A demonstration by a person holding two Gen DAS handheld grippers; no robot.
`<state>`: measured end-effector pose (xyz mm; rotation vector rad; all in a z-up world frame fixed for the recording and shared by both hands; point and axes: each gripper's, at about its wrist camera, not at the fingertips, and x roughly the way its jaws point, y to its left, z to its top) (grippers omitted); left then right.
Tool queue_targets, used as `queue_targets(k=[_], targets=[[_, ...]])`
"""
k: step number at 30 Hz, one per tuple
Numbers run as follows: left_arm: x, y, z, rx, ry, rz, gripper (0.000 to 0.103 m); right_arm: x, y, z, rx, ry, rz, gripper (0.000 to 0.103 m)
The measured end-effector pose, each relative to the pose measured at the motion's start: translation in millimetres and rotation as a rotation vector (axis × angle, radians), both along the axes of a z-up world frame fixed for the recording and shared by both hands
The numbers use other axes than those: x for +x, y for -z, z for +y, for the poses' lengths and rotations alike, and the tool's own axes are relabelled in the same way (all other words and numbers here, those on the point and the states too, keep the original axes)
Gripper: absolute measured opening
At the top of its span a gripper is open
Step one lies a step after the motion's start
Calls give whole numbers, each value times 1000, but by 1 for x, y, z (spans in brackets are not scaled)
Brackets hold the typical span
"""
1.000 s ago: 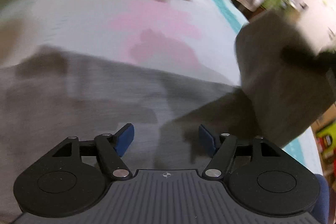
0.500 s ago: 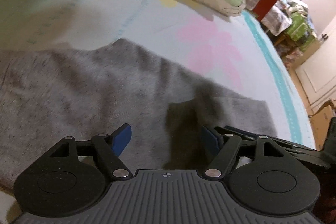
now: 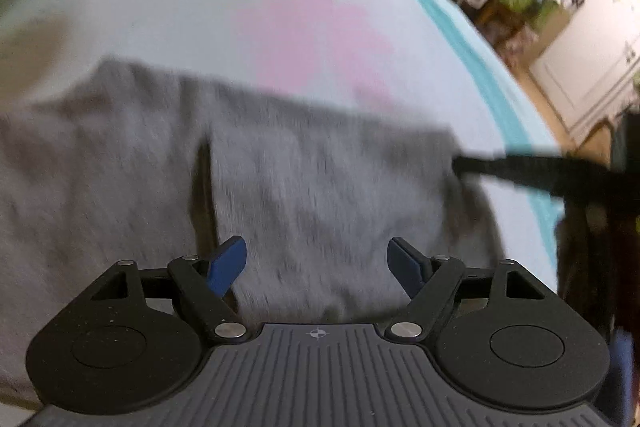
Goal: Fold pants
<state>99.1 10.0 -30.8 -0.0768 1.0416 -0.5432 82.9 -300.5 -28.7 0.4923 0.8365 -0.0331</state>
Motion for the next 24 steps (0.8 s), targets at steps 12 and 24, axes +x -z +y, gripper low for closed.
queue_targets(k=[12,24], targets=[[-8,15,1,46,21,-1,77,4,5,-11,-21,62,75,7],[-30,24,31,-30,-68,35,78,-73,17,27,47,111,238,2]])
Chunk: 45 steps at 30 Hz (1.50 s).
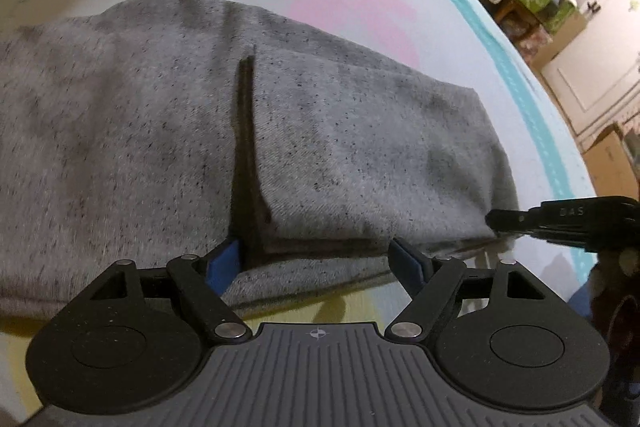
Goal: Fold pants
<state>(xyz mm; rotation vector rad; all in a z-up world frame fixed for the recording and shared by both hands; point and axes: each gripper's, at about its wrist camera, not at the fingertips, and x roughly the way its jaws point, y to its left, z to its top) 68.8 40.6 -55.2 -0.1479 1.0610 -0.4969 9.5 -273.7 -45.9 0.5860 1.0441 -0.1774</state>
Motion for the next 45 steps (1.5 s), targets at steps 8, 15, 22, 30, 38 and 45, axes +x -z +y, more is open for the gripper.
queue_targets(k=[8,15,22,30,38,45], targets=[[-22,5,10,-41,-29,-75,78,-8,14,-19,137,81,-28,0],[-28,-9,27,-91,-78,-72,81,-11,15,-10,115,66,-71,5],[-9,-62,96,-154,-246,-102,87,-18,1,9,26,-48,-143,27],[16,-124,192,-53,-335,-186,89,-22,-1,5,31,-43,-162,28],[28,-93,276,-74,-440,-52,94,-21,-4,18,-19,-81,-149,34],[25,-44,308,-139,-485,81,94,-13,-6,30,-84,-123,-119,34]])
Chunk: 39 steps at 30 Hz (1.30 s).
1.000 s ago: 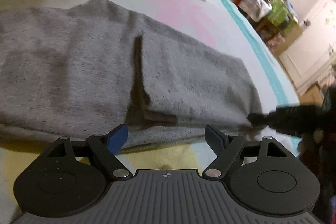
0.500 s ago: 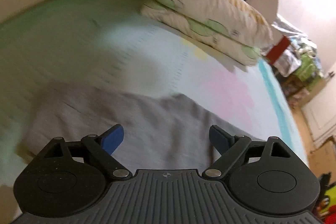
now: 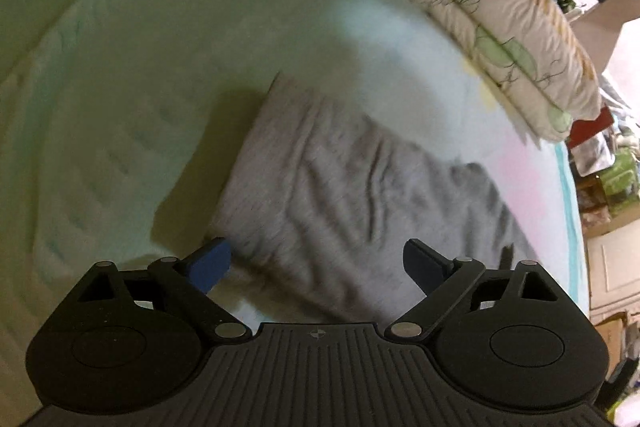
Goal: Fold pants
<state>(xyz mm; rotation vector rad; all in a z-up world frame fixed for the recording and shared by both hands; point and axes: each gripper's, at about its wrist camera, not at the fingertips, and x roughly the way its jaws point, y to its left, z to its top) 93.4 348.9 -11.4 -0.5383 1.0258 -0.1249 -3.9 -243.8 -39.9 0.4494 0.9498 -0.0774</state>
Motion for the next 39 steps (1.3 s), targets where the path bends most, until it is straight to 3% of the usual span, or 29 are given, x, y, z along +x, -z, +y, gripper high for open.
queue_targets(k=[7,10,15,22,30,32,33,34,35,39], targets=[[2,31,17,-141,4,80,95,9,0,13,-70,-49,31,39],[8,37,23,-182,9,74,102,12,0,18,-101,-79,39,39],[24,38,14,-157,61,46,102,16,-5,29,-127,-131,22,39],[47,38,0,-131,131,32,102,33,-21,58,-55,-181,-78,39],[42,38,5,-159,105,4,101,118,-36,133,-44,-350,-162,39],[40,37,7,-139,76,8,85,146,-35,155,-70,-397,-170,19],[37,36,8,-117,70,6,78,160,-34,166,-85,-424,-174,14],[35,34,9,-89,68,0,60,174,-32,176,-101,-447,-175,11],[33,33,9,-67,64,-7,51,189,-30,187,-116,-461,-174,11],[26,33,16,-79,33,-15,45,239,-12,213,-141,-457,-139,11]])
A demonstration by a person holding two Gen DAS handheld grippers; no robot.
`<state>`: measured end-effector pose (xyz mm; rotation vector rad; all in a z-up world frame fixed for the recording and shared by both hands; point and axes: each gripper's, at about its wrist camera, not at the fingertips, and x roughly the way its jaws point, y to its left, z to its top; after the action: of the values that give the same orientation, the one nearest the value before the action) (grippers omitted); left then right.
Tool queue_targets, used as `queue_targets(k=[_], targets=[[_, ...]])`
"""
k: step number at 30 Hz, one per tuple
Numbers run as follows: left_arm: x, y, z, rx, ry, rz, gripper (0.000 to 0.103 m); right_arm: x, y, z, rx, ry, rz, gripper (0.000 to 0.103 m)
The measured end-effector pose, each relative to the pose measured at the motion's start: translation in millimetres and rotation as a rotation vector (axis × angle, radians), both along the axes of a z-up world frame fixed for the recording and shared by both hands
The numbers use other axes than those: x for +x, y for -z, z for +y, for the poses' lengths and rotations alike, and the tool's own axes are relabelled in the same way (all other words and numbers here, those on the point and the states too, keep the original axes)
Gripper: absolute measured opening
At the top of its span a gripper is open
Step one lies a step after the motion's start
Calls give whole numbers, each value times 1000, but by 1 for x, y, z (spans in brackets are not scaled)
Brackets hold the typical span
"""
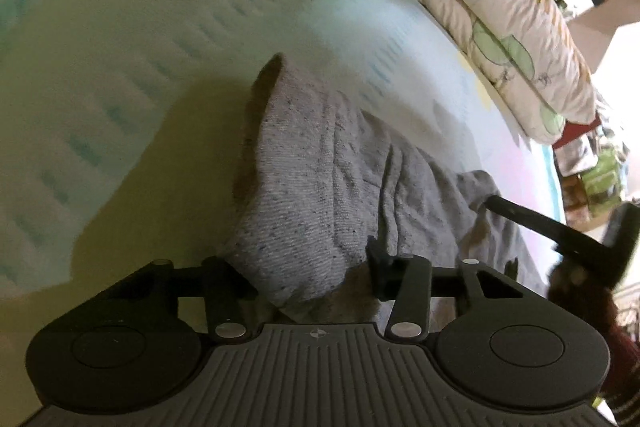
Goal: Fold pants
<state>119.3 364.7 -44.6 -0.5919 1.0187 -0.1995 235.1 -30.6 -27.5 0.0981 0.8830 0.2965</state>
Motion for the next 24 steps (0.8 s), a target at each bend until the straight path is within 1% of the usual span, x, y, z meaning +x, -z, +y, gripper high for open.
queue_targets(k=[1,2,4,6,8,10,11,13,14,17,21,23,24], targets=[[0,-1,0,6,0,-2,45,11,6,4,-10,10,14,11],[0,-3,-2,23,5,-6,44,20,12,6,-24,19,31,9],[0,-7,-8,64,22,-15,44,38,24,10,-56,47,61,0],[1,-11,-13,99,39,-22,44,47,26,13,-57,61,59,0],[2,-12,-15,115,45,-20,44,54,22,17,-63,70,75,0],[0,-13,-15,125,44,-23,44,52,16,15,-75,56,72,0],[0,-13,-16,130,45,-26,44,47,13,15,-75,52,63,7],[0,-14,-17,143,49,-26,44,29,5,14,-56,32,45,7],[0,-15,-18,149,51,-25,44,14,0,12,-30,13,42,7],[1,-16,-21,160,55,-25,44,-33,-5,13,16,-33,70,9],[0,-18,-22,171,59,-34,44,-106,15,19,0,-106,158,9],[1,-20,-26,191,66,-40,44,-133,18,21,-7,-119,133,9],[2,-22,-28,203,71,-46,44,-138,15,25,-21,-140,144,9]])
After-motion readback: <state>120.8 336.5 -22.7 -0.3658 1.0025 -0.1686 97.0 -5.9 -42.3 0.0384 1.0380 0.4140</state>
